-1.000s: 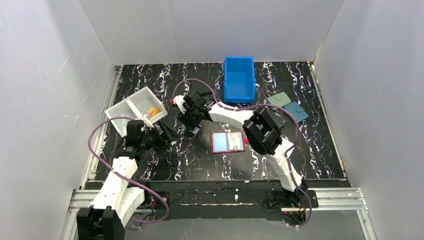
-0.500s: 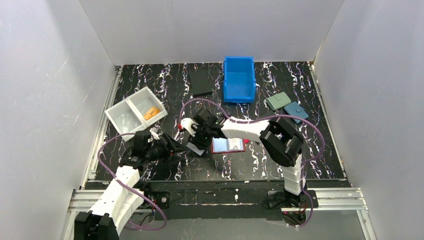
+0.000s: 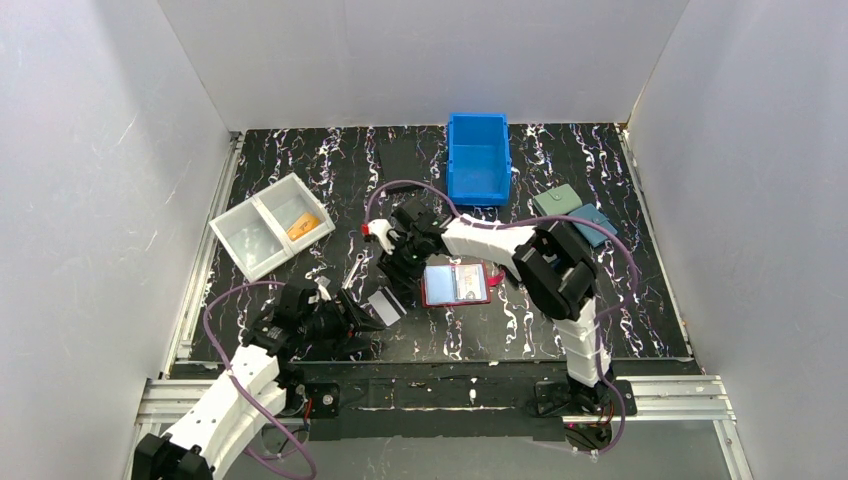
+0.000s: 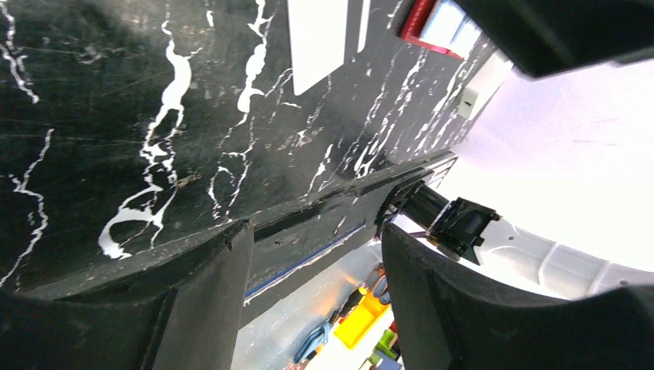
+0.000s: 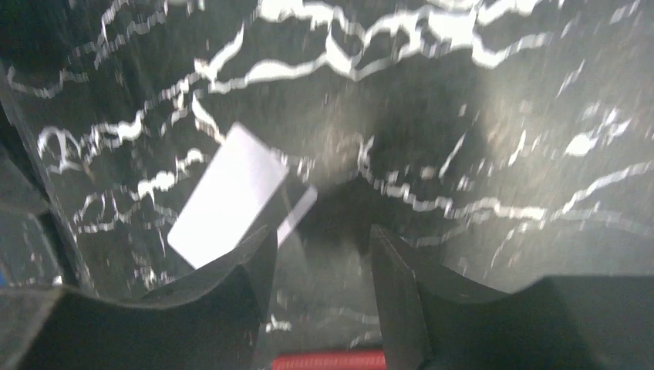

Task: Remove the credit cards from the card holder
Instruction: Move the credit card to the corner of the board.

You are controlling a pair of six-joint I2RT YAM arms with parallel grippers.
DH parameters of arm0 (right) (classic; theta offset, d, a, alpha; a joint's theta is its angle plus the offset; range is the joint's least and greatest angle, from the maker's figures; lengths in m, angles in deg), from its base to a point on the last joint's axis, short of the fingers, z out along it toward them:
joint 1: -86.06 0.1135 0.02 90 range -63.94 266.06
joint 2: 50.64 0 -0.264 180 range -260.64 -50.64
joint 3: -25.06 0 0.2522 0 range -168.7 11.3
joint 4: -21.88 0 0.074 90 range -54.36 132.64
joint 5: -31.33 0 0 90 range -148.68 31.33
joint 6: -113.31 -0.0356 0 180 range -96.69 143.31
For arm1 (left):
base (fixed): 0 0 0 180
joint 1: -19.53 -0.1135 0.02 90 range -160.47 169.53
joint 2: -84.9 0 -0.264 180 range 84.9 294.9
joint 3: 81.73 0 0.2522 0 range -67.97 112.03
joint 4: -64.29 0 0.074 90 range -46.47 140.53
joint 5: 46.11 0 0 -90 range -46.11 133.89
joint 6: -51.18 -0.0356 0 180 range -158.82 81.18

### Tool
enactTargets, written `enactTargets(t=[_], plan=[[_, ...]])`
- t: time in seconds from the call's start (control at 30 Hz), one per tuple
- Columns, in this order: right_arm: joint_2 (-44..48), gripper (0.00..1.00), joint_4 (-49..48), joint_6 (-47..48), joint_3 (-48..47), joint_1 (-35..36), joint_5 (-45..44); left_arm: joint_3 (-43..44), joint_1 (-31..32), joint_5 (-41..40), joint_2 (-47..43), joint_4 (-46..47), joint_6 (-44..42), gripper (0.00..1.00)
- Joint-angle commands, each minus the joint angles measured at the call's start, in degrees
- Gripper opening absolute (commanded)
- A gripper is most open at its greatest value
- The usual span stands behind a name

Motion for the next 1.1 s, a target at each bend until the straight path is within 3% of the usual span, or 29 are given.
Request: enactTargets(t=[0.0,0.23,0.43,0.57,0.7,1.07], plan=[[-6.06,0.57,-0.18,-3.86,-5.61,0.25,1.16,2.94,0.6,-4.2,2.95,-2.57,-3.73,0.6],[-2.28,0.58,-4.9,-15.28,2.66,-1.88,6.6,6.65,0.64,-9.13,13.44,0.99,-11.16,0.56],[1.13,0.6,-6.9,-20.48,8.33,-3.33,6.23,8.24,0.62,-9.14,22.42,7.12,-12.3,0.57],[0.34,0.59,-9.86,-25.77,12.57,-2.92,11.79,9.22,0.62,-8.54,27.16,7.83,-11.95,0.59],[-0.84,0.59,-15.71,-32.03,16.16,-1.48,15.79,8.59,0.65,-8.09,29.52,10.32,-11.19,0.59],[-4.34,0.59,-20.75,-39.05,16.1,-0.36,20.16,7.02,0.62,-7.66,33.13,17.73,-11.68,0.59]])
